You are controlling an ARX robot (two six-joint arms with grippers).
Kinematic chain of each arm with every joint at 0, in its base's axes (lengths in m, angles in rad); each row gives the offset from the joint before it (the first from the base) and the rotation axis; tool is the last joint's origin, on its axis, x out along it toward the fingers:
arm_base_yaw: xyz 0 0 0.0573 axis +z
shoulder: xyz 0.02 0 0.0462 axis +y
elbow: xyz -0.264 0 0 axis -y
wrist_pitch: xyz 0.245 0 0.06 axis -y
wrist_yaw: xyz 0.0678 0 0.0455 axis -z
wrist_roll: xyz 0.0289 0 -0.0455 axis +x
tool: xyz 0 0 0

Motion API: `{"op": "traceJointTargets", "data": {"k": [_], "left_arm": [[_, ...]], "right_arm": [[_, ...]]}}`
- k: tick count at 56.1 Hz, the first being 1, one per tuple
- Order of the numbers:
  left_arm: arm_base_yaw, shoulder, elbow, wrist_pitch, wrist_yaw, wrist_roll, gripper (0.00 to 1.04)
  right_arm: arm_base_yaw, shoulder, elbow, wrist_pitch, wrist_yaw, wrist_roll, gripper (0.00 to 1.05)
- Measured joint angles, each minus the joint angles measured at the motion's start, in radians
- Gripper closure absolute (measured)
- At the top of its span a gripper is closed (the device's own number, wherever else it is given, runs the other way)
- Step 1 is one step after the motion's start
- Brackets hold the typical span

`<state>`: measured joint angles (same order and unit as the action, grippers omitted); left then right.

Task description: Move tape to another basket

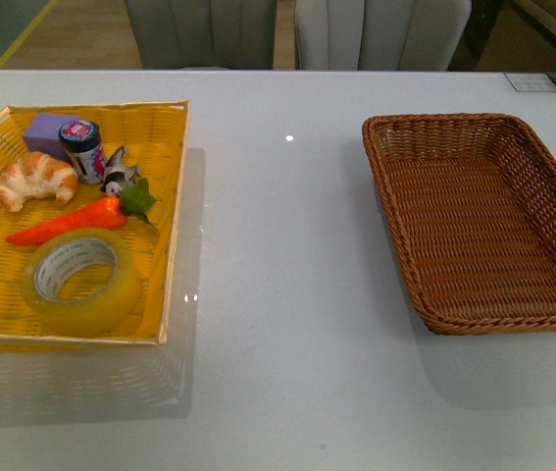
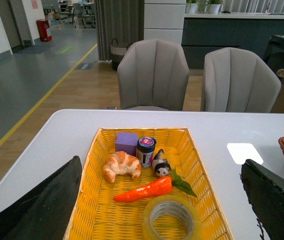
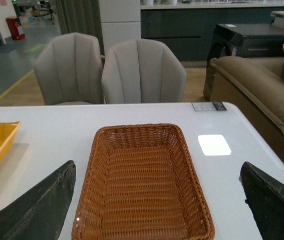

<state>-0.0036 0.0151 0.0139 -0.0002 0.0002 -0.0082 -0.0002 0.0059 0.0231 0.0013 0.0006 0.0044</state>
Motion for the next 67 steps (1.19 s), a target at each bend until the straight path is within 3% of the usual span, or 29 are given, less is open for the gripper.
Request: {"op": "traceJointTargets", "data": {"k": [27, 30, 33, 36, 42, 50, 57, 67], "left_arm": [[0.0, 0.0, 0.0, 0.0, 0.0, 0.0, 0.09], [0.032, 0.037, 0.031, -0.087, 0.093, -0.032, 0.09], [0.076, 0.171, 0.119, -0.27, 0.296, -0.108, 0.09], [0.08, 0.283, 0.164, -0.313, 0.385, -0.153, 0.09], [0.094, 0.463, 0.208, -0.198, 0.409, -0.177, 0.09], [0.132, 0.773, 0.274, 0.078, 0.393, -0.181, 0.09], [0.129, 1.218, 0.383, 0.399, 0.262, -0.131, 0.09], [0.1, 1.602, 0.512, 0.513, 0.2, -0.064, 0.09]], "right_arm": [[0.0, 0.0, 0.0, 0.0, 0.0, 0.0, 0.09], [0.0, 0.0, 0.0, 0.0, 0.0, 0.0, 0.09], [0.0, 0.0, 0.0, 0.0, -0.002, 0.0, 0.09], [0.0, 0.0, 0.0, 0.0, -0.002, 0.0, 0.09], [0.0, 0.0, 0.0, 0.0, 0.0, 0.0, 0.09], [0.0, 0.0, 0.0, 0.0, 0.0, 0.0, 0.09], [0.0, 0.0, 0.0, 0.0, 0.0, 0.0, 0.09], [0.0, 0.0, 0.0, 0.0, 0.0, 0.0, 0.09]]}}
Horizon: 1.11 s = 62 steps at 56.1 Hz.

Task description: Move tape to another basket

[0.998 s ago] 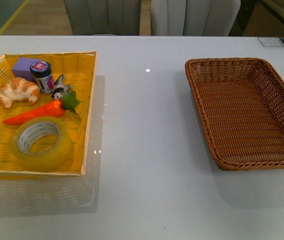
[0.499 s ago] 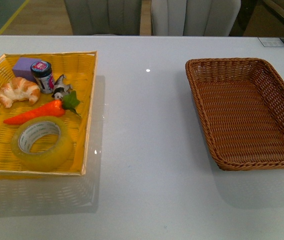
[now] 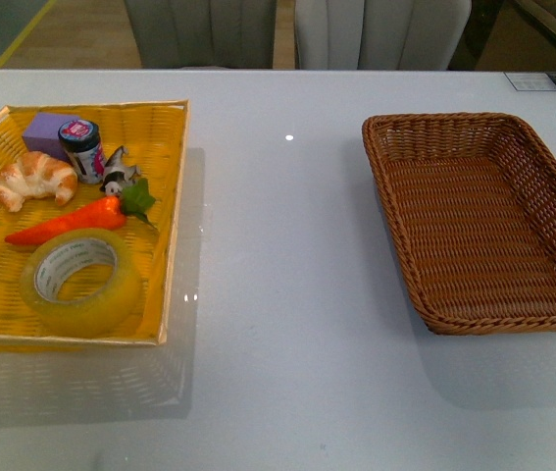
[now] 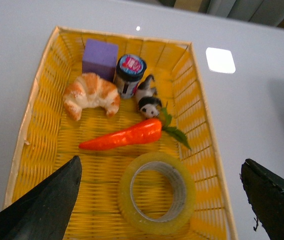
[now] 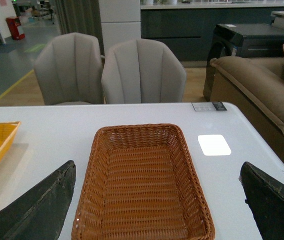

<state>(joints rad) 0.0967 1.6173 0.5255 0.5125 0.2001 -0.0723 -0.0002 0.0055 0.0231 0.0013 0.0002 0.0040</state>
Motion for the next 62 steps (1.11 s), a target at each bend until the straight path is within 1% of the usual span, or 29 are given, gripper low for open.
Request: {"op": "traceJointTargets", "data": {"k": [9, 27, 40, 49, 54, 57, 62], "left_arm": [[-0.01, 0.196, 0.081, 0.025, -0.021, 0.026, 0.09], [-0.027, 0.455, 0.211, 0.036, -0.061, 0.097, 0.09], [-0.042, 0.573, 0.299, 0.032, -0.09, 0.117, 0.09], [-0.042, 0.624, 0.33, 0.03, -0.097, 0.118, 0.09], [-0.042, 0.65, 0.34, 0.024, -0.12, 0.125, 0.09], [-0.042, 0.663, 0.344, 0.024, -0.125, 0.132, 0.2], [-0.042, 0.681, 0.344, 0.024, -0.134, 0.137, 0.41]], "right_arm": [[0.0, 0.0, 0.0, 0.0, 0.0, 0.0, 0.09], [0.0, 0.0, 0.0, 0.0, 0.0, 0.0, 0.09], [0.0, 0.0, 0.0, 0.0, 0.0, 0.0, 0.09], [0.0, 0.0, 0.0, 0.0, 0.0, 0.0, 0.09], [0.0, 0.0, 0.0, 0.0, 0.0, 0.0, 0.09], [0.0, 0.0, 0.0, 0.0, 0.0, 0.0, 0.09], [0.0, 0.0, 0.0, 0.0, 0.0, 0.0, 0.09]]}}
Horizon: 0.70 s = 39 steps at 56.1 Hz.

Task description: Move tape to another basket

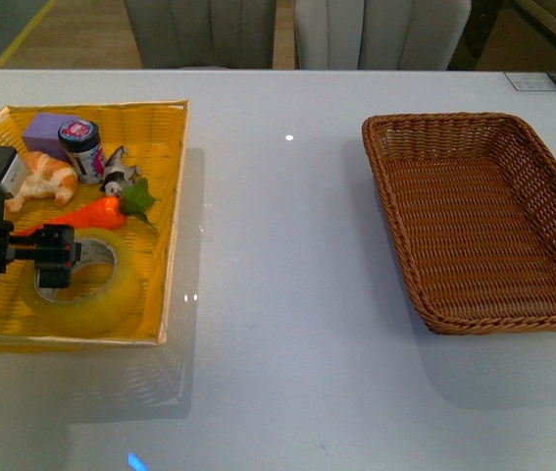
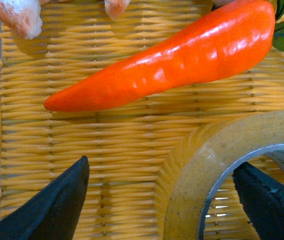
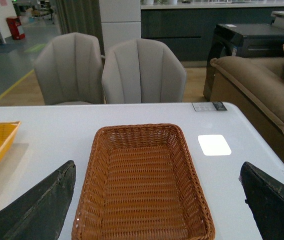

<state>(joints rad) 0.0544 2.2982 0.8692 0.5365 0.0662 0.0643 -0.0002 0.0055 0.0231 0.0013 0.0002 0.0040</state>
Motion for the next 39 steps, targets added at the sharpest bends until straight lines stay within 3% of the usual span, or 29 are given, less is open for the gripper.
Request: {"op": "traceJointTargets", "data": {"k": [10, 12, 32, 39], "left_arm": [[-0.009, 0.002, -0.002, -0.02, 0.011, -0.013, 0.82], [-0.008, -0.009, -0.006, -0.031, 0.012, -0.027, 0.86], [0.01, -0.235, -0.065, -0.104, 0.02, -0.179, 0.88], [-0.053, -0.415, -0.06, -0.188, 0.051, -0.286, 0.88]], "right_arm": [[0.0, 0.0, 0.0, 0.0, 0.0, 0.0, 0.09], [0.0, 0.0, 0.0, 0.0, 0.0, 0.0, 0.09], [0.0, 0.0, 0.0, 0.0, 0.0, 0.0, 0.09], [0.0, 0.0, 0.0, 0.0, 0.0, 0.0, 0.09]]}}
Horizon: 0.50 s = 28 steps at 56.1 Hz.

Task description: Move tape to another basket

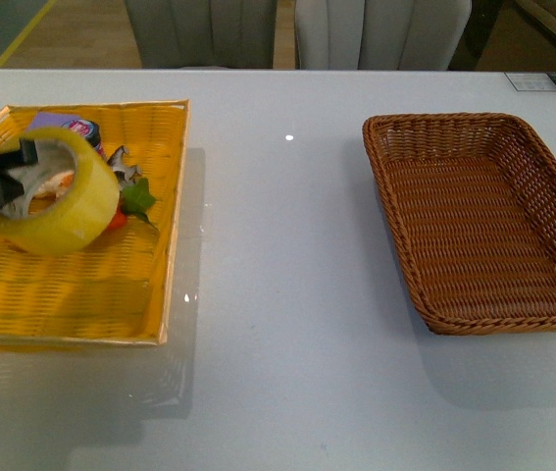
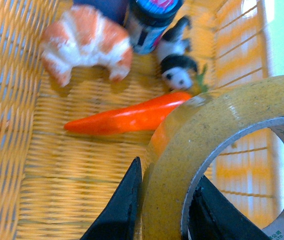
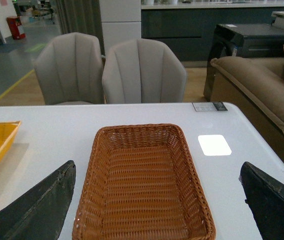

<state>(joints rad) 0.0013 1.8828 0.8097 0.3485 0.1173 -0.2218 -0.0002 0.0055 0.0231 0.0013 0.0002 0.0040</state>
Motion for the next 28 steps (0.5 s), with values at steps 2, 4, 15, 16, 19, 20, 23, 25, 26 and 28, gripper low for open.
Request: {"op": "traceJointTargets", "data": {"k": [2, 4, 15, 16, 19, 20, 23, 25, 26, 28], "left_arm": [[-0.021, -0.028, 0.005, -0.017, 0.005, -0.021, 0.88], [-0.055, -0.062, 0.013, -0.037, 0.007, -0.049, 0.88], [-0.245, -0.168, 0.068, -0.102, -0.01, -0.145, 0.88], [-0.268, -0.175, 0.076, -0.108, -0.013, -0.155, 0.88], [-0.313, -0.186, 0.09, -0.116, -0.016, -0.172, 0.88], [-0.335, -0.189, 0.097, -0.121, -0.017, -0.18, 0.88], [-0.386, -0.196, 0.11, -0.129, -0.023, -0.196, 0.88], [-0.415, -0.199, 0.114, -0.133, -0.026, -0.206, 0.88], [-0.434, -0.2, 0.117, -0.135, -0.029, -0.21, 0.88], [-0.459, -0.201, 0.12, -0.137, -0.033, -0.216, 0.88]], "right_arm": [[0.0, 0.0, 0.0, 0.0, 0.0, 0.0, 0.09], [0.0, 0.0, 0.0, 0.0, 0.0, 0.0, 0.09], [0.0, 0.0, 0.0, 0.0, 0.0, 0.0, 0.09], [0.0, 0.0, 0.0, 0.0, 0.0, 0.0, 0.09], [0.0, 0.0, 0.0, 0.0, 0.0, 0.0, 0.09], [0.0, 0.0, 0.0, 0.0, 0.0, 0.0, 0.09], [0.0, 0.0, 0.0, 0.0, 0.0, 0.0, 0.09], [0.0, 0.0, 0.0, 0.0, 0.0, 0.0, 0.09], [0.0, 0.0, 0.0, 0.0, 0.0, 0.0, 0.09], [0.0, 0.0, 0.0, 0.0, 0.0, 0.0, 0.09]]}}
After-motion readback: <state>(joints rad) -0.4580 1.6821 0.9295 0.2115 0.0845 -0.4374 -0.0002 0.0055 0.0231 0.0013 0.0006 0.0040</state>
